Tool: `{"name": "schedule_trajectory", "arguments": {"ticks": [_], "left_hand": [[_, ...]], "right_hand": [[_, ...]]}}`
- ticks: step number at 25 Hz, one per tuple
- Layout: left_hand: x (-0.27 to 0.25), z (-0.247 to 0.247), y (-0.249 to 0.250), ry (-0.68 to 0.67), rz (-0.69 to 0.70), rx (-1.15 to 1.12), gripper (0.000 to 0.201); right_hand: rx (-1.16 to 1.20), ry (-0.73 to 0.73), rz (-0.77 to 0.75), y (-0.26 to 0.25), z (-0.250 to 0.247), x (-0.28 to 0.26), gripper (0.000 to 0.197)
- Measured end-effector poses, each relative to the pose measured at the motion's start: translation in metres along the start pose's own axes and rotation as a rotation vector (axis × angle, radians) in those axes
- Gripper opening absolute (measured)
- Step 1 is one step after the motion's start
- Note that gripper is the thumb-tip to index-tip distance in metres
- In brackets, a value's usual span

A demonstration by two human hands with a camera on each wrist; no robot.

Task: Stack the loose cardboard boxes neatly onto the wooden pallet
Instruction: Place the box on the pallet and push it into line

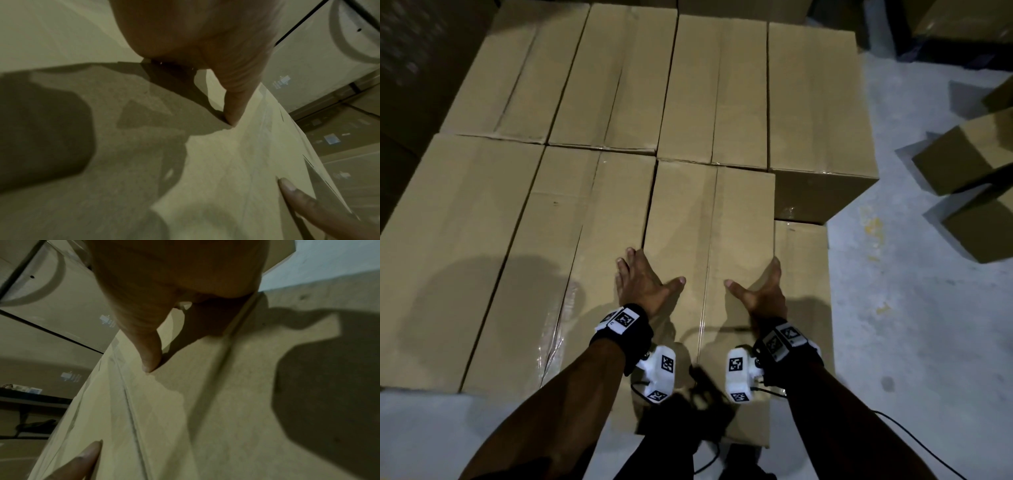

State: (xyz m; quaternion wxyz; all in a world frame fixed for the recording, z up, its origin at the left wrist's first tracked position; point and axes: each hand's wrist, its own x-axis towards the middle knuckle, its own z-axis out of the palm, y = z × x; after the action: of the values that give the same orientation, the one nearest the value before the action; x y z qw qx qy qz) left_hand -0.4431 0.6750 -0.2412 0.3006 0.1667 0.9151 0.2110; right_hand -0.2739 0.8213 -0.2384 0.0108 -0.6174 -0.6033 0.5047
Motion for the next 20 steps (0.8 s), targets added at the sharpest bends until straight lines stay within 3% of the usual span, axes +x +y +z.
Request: {"name": "schedule_trajectory", "arguments": {"ticks": [9, 14, 20], "left_hand": [[0.007, 0.007, -0.005, -0.008, 0.062, 0.103, 0.109], [0.011, 0.01, -0.007, -0.109, 0.051, 0.294, 0.102], [0.013, 0.002, 0.001, -0.193, 0.003, 0.346, 0.098]], "right_hand": [[-0.06, 0.017, -0.01, 0.004, 0.013, 0.021, 0.12], [-0.071, 0.026, -0.012, 0.006, 0.015, 0.025, 0.119], [-0.108, -0.017, -0.069, 0.012, 0.014, 0.026, 0.117]]}}
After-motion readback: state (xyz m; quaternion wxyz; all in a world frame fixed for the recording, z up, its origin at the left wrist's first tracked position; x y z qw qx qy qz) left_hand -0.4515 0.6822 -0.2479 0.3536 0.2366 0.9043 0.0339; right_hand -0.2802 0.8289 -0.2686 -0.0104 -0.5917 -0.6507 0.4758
